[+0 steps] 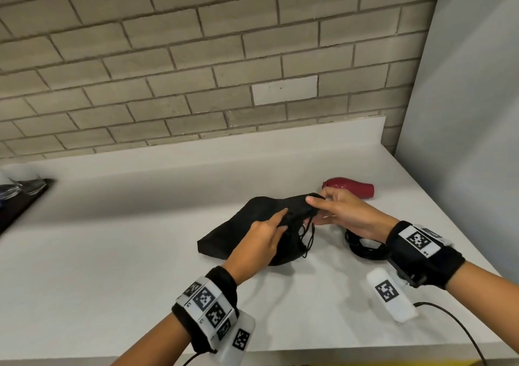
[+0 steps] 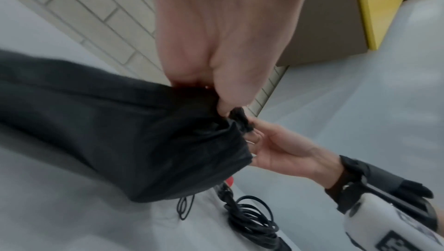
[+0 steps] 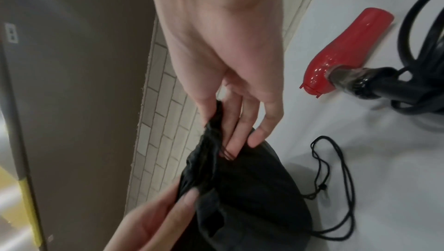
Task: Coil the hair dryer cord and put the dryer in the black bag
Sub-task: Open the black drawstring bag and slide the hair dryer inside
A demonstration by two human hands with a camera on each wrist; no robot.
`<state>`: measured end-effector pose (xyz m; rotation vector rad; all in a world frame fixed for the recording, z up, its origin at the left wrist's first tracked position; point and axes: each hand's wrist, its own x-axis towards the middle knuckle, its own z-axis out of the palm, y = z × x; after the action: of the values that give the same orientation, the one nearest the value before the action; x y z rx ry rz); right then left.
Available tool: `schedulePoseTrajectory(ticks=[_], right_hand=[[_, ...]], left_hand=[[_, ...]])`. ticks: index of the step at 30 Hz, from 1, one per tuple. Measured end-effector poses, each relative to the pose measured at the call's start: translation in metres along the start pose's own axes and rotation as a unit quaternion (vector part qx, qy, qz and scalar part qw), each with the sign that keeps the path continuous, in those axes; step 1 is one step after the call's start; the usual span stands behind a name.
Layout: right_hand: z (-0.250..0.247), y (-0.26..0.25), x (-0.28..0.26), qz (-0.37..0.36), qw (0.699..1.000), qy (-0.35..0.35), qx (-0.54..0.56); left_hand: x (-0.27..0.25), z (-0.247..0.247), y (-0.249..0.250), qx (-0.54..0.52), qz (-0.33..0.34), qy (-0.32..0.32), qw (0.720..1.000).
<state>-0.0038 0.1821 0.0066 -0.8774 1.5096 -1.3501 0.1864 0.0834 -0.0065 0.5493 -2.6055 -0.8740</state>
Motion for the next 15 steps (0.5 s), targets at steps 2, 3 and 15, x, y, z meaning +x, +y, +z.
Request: schedulePoseTrajectory(ticks=[2,3,15], right_hand=[[-0.007,0.003,-0.001,-0.004,1.0,0.019,0.02],[-0.009,0.004,-0.001,-0.008,0.999,0.024,0.022],[-0.012,-0.007,-0.023,-0.147,0.957,-0.119,-0.222]], left_hand=[[-0.005,-0.006,-0.009,0.013,0.009,-0.016,1.0],[-0.008,-0.009,-0.013,0.016,0.013,-0.025,0.999],[-0.01,-0.035,-0.03,0.074,0.103,0.003,0.992]])
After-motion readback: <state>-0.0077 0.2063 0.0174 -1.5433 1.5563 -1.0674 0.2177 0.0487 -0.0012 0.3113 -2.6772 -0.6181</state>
